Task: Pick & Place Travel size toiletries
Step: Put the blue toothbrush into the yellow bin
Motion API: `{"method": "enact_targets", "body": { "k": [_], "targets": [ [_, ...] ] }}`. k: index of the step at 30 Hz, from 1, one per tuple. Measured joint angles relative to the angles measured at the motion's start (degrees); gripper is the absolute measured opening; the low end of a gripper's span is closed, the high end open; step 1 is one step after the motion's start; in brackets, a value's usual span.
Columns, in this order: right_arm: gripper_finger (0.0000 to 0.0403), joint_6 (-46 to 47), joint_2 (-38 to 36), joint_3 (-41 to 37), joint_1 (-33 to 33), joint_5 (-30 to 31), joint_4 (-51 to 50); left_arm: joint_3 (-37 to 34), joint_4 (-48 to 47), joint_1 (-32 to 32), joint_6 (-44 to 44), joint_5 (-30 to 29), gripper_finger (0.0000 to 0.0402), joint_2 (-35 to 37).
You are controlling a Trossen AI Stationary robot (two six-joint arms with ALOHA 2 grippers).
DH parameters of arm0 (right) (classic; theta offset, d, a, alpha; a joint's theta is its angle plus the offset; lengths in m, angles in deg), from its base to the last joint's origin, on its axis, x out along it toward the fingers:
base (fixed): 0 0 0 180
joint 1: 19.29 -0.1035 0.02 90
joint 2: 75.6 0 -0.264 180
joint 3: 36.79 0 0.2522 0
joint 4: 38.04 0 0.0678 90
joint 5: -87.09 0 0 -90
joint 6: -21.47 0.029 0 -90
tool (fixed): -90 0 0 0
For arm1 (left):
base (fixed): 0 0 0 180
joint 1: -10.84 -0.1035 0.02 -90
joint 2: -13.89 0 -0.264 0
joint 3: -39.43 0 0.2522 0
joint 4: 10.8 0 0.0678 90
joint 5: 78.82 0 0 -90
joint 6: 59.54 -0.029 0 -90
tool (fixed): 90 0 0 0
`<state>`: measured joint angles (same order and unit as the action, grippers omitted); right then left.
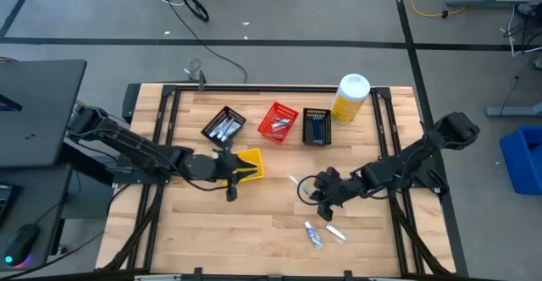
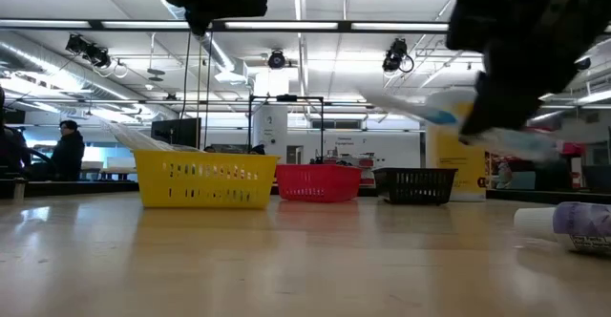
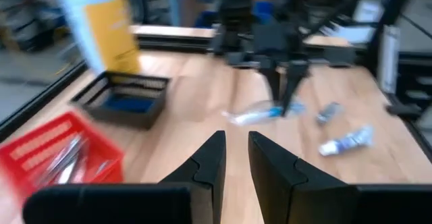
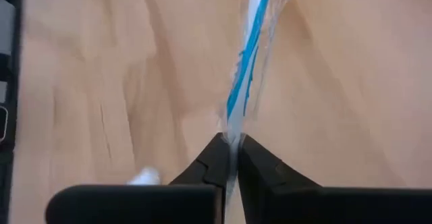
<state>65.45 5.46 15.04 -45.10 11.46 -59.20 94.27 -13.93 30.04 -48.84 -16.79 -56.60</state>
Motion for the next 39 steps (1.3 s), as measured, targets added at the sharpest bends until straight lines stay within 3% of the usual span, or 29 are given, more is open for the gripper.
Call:
{"method": "enact_targets", "body": {
  "k": [5, 10, 17, 21, 30, 39],
  "targets": [
    [0.0022, -12.95, 0.00, 0.14, 3.31, 0.39, 5.60, 0.03, 0.50, -2.05, -2.91, 5.85, 0.0079, -1.15],
    [0.0021, -23.08, 1.81, 5.51, 6.28, -0.28, 1.40, 0.03, 0.35, -4.50, -0.38, 5.27, 0.0118, -2.85],
    [0.0021, -39.25, 7.72, 14.96, 9.89, -2.48, -2.73, 0.38, 5.23, -7.26, -0.47, 14.30, 0.0172, -5.63],
    [0.0021, -43.77, 10.79, 18.80, 11.76, -2.85, -2.80, 0.35, 4.23, -7.75, -0.75, 15.60, 0.0183, -6.57],
    [0.0021, -46.61, 12.28, 20.59, 15.19, -6.35, -0.77, 0.22, 3.58, -7.79, -3.30, 16.79, 0.0177, -7.55],
    [0.0021, -46.85, 12.28, 20.59, 15.64, -7.19, 0.10, 0.26, 3.76, -7.75, -5.43, 16.66, 0.0122, -7.53]
  ]
}}
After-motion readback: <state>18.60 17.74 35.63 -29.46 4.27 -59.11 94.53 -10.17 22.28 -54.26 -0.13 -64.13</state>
